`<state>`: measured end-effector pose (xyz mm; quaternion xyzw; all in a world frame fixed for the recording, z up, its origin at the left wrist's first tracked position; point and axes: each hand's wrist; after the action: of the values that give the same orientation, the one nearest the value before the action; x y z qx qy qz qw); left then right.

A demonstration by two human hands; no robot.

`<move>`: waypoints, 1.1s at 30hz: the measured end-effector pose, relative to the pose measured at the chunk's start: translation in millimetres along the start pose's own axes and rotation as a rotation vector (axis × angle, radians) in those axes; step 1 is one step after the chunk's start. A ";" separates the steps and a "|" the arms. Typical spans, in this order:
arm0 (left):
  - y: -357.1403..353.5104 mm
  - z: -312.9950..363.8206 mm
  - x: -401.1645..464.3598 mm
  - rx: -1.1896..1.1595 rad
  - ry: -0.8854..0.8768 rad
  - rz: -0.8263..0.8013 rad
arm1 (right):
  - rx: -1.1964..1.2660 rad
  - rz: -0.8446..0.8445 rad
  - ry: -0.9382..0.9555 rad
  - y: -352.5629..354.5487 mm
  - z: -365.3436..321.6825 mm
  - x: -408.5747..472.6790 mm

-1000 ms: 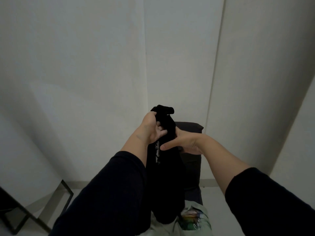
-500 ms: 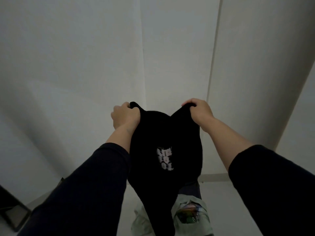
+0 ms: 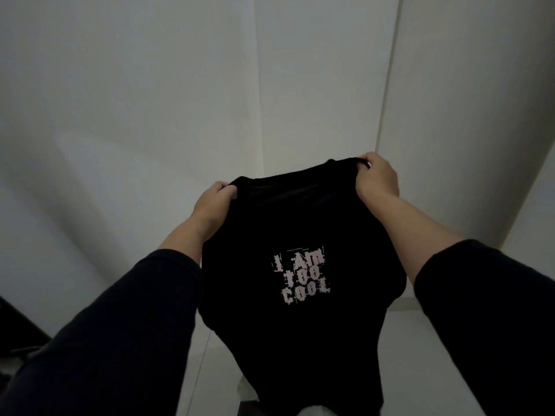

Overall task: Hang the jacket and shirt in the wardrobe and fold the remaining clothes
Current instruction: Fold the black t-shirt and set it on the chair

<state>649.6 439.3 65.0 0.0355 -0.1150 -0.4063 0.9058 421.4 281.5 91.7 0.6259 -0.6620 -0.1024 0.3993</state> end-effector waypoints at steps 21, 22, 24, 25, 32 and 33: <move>18.8 -6.1 16.4 0.218 -0.035 0.212 | -0.148 0.095 -0.037 3.1 -14.9 8.1; 19.3 -5.0 15.7 0.292 -0.055 0.203 | -0.143 0.104 -0.058 2.4 -12.7 9.0; 18.6 -3.8 17.2 0.315 -0.054 0.199 | -0.130 0.098 -0.095 1.7 -7.2 8.3; 18.1 -3.6 18.1 0.235 -0.032 0.190 | -0.134 0.073 -0.100 1.1 -4.9 7.5; 3.9 12.5 14.3 -0.458 0.065 -0.016 | 0.007 -0.040 -0.224 -6.5 -4.0 5.6; 3.5 12.7 17.4 -0.400 0.039 -0.013 | 0.035 -0.054 -0.247 -7.4 -5.4 6.2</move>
<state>660.4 429.0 81.0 -0.1367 -0.0141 -0.4259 0.8943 431.2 276.4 93.1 0.6331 -0.6906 -0.1779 0.3008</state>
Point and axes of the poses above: each hand's wrist, its own x-axis towards the middle knuckle, its own y-axis out of the back of the hand, z = x × y, and after that the axes turned 15 degrees about -x, right-handed
